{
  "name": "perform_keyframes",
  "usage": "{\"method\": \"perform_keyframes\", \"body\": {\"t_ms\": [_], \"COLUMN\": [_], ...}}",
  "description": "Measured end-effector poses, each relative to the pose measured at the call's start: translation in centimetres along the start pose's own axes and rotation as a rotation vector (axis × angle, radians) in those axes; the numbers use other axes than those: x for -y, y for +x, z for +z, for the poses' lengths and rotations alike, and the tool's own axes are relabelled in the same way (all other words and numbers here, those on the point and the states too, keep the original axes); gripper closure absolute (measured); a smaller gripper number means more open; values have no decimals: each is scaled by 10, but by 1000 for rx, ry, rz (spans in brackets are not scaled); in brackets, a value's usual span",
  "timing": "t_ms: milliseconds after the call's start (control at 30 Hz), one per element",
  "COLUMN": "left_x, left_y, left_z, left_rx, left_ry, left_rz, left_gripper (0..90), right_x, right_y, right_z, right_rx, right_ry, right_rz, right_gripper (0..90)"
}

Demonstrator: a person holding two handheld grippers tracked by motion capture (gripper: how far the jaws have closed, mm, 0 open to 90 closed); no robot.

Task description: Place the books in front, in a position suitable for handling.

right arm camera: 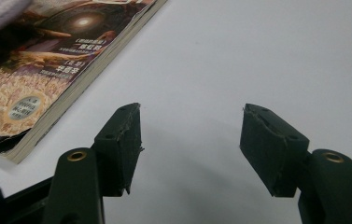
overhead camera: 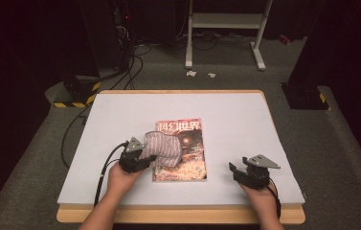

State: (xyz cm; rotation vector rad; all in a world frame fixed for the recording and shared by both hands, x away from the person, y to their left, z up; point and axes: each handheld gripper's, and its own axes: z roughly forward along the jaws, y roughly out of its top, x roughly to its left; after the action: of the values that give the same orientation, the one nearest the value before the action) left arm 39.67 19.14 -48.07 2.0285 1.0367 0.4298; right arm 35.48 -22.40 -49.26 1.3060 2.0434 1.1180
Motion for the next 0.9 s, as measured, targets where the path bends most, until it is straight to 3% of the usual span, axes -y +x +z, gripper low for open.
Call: {"method": "perform_keyframes", "body": {"t_ms": [167, 400, 900], "left_x": [-8, -16, -42], "left_y": [7, 1, -50], "left_z": [17, 35, 74], "left_rx": [-12, 4, 85], "left_ry": [32, 51, 55], "left_rz": [13, 35, 108], "left_gripper": [678, 675, 672], "right_x": [0, 0, 0], "right_y": [0, 0, 1], "right_z": [0, 0, 1], "right_rx": [-3, -7, -14], "right_ry": [-3, -3, 0], "right_rz": [-1, -3, -7], "right_gripper": [382, 382, 382]}}
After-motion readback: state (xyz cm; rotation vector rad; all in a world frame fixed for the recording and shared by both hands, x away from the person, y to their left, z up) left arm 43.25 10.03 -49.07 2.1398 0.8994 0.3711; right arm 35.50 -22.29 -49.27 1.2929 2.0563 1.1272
